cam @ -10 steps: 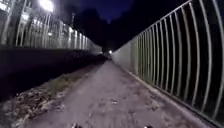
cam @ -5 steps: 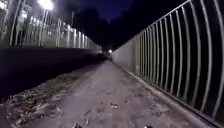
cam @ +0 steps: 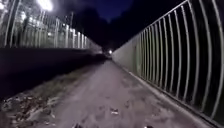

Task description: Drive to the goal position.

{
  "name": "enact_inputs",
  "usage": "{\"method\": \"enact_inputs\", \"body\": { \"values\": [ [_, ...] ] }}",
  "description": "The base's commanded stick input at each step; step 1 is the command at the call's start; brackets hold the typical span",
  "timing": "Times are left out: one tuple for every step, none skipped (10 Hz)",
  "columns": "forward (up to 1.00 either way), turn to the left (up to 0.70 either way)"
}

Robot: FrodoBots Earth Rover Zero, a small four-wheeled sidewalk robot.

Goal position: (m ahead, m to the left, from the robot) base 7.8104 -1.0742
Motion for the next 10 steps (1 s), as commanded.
{"method": "enact_inputs", "body": {
  "values": [
    [0.3, 0.01],
    [0.3, 0.01],
    [0.3, 0.01],
    [0.3, 0.01],
    [0.3, 0.01],
    [0.3, 0.01],
    [0.3, 0.01],
    [0.3, 0.01],
    [0.3, 0.01],
    [0.3, 0.01]
  ]
}}
